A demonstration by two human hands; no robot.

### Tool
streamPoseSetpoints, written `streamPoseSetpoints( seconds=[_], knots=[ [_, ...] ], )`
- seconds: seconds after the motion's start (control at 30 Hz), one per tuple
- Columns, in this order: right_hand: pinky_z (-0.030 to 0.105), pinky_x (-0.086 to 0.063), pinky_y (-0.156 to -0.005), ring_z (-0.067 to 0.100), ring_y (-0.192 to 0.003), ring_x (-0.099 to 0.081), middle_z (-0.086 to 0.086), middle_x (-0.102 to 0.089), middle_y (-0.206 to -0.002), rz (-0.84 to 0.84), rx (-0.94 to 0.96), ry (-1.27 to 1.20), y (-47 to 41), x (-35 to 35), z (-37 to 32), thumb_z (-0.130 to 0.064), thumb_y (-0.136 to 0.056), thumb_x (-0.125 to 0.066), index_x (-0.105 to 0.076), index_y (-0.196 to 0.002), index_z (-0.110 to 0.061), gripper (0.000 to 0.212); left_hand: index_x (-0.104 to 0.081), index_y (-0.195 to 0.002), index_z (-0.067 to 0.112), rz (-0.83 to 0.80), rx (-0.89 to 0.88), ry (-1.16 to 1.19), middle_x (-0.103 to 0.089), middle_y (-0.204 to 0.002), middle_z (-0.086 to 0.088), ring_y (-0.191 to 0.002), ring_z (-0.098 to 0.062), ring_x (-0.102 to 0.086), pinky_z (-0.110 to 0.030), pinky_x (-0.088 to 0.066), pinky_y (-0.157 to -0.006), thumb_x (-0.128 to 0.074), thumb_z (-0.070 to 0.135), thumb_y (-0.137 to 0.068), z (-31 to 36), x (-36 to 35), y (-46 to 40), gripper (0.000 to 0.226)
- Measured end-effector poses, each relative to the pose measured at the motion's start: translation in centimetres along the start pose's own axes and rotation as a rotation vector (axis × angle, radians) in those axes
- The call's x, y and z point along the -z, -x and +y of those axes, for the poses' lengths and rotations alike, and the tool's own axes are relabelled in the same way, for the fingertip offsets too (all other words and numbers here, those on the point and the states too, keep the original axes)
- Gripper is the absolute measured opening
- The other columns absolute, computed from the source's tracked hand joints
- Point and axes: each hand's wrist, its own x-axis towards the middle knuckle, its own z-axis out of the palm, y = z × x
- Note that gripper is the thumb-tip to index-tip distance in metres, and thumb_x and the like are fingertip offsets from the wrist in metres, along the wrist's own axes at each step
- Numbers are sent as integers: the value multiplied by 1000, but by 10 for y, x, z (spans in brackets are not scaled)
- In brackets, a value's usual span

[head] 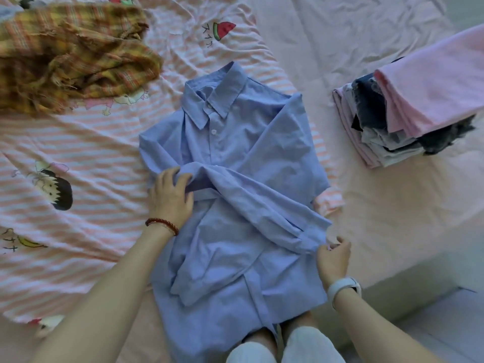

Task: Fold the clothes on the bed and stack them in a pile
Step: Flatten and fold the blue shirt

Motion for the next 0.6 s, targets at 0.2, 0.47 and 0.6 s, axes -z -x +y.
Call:
streamPoseSetpoints(
  seconds=[0.2,0.47,0.6],
  knots=[
    [43,-30,-96,34,-119,-44,16,-53,-124,-10,528,419,-1,-26,-30,-7,-87,-55,-52,-124,-3,37,-68,-84,4,265,-177,-156,-58,-95,-19,-89,-32,-45,-43,-46,-66,-59,7,-74,-20,-14,23,15],
    [45,-38,-88,36,-106,-50,18,-59,-106,-129,556,709,-31,-48,-60,-20,-94,-44,-58,-98,-3,22,-64,-70,0,96,-179,-92,-64,-80,-19,-69,-36,-62,-41,-49,-56,-70,-6,-62,-26,-10,5,11],
    [36,-32,-62,38,-82,-53,16,-58,-91,-48,563,499,-27,-29,-57,-24,-97,-40,-44,-78,-13,22,-61,-71,3,343,-43,-58,-62,-76,-14,-57,-30,-57,-31,-41,-41,-57,-16,-59,-48,-2,30,23]
  ],
)
